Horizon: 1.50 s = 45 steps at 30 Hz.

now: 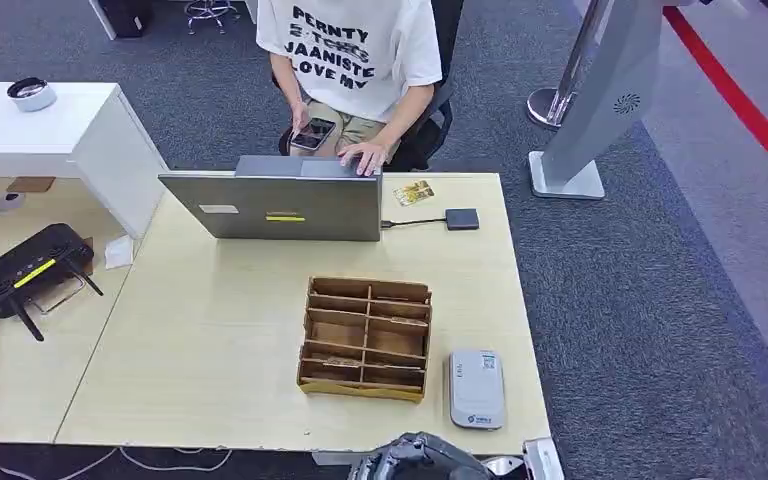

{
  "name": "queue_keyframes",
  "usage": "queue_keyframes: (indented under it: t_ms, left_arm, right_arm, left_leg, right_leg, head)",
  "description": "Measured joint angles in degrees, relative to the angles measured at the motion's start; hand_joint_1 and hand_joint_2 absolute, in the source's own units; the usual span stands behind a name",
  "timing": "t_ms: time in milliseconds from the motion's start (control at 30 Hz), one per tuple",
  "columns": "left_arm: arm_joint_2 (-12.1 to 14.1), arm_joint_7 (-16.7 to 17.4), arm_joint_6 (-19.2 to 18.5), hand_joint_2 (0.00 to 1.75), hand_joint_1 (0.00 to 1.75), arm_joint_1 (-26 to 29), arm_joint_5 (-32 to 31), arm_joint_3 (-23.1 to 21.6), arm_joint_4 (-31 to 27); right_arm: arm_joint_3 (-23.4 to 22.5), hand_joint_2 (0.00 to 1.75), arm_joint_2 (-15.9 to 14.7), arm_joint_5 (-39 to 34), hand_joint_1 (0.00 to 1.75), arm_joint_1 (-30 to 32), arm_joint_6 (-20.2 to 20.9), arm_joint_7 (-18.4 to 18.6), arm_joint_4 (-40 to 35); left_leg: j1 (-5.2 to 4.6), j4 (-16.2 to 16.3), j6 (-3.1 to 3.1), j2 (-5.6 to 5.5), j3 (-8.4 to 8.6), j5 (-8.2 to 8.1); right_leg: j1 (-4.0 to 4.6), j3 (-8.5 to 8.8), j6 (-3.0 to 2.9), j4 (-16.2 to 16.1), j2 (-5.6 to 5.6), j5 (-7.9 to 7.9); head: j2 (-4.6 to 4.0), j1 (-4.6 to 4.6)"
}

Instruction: Pass the card to the sensor for recognition and then transmit it.

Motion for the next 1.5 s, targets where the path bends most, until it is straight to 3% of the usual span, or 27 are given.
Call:
queue_keyframes:
  t_ms: [333, 500, 833, 1033, 1333, 1500]
  left_arm:
    - [-0.3, 0.5, 0.3, 0.0, 0.0, 0.1, 0.8, 0.5, 0.0]
    - [-0.4, -1.0, -1.3, 0.0, 0.0, 0.2, 2.9, 1.4, 0.0]
    - [-0.2, -5.3, -7.8, 0.0, 0.0, 0.9, 7.8, 5.0, 0.0]
    - [-0.1, -7.5, -12.2, 0.0, 0.0, 1.9, 10.7, 7.1, 0.0]
    - [-0.3, -10.4, -21.2, 0.0, 0.0, 4.2, 14.2, 11.1, -2.5]
    - [-1.1, -10.5, -23.5, 0.0, 0.0, 5.4, 13.9, 13.1, -5.2]
  right_arm:
    - [-2.5, 0.0, 2.2, -11.0, 0.0, 2.4, -3.9, 7.1, 1.0]
    - [-3.0, 0.0, 3.2, -13.4, 0.0, 2.5, -2.9, 7.8, 0.4]
    - [-3.5, 0.0, 3.6, -14.3, 0.0, 2.7, 4.2, 4.0, -4.0]
    - [-3.8, 0.0, 3.6, -9.5, 0.0, 3.1, 6.5, 0.9, -7.3]
    - [-3.8, 0.0, 3.6, -4.1, 0.0, 3.1, 5.9, -3.8, -12.8]
    - [-3.6, 0.0, 3.6, -2.3, 0.0, 3.1, 6.1, -5.3, -14.4]
  left_leg:
    - [0.0, 0.0, 0.0, 0.0, -0.02, 0.0]
    - [0.0, 0.0, 0.0, 0.0, -0.01, 0.0]
    - [0.0, 0.0, 0.0, 0.0, -0.02, 0.0]
    - [0.0, 0.0, 0.0, 0.0, -0.01, 0.0]
    - [0.0, 0.0, 0.0, 0.01, -0.01, -0.01]
    - [0.0, 0.0, 0.0, 0.0, -0.02, -0.01]
  right_leg:
    - [0.0, -0.01, 0.01, 0.0, 0.0, -0.01]
    - [0.0, -0.01, 0.01, 0.0, 0.0, -0.01]
    - [0.0, -0.01, 0.01, 0.0, 0.0, -0.01]
    - [0.0, -0.01, 0.01, 0.0, 0.0, -0.01]
    - [0.0, -0.01, 0.01, 0.0, 0.01, -0.02]
    - [0.0, -0.01, 0.0, 0.0, 0.0, -0.02]
  head:
    - [0.0, -0.02]
    - [0.0, 0.0]
    - [0.0, 0.0]
    - [0.0, 0.0]
    - [0.0, 0.0]
    - [0.0, 0.0]
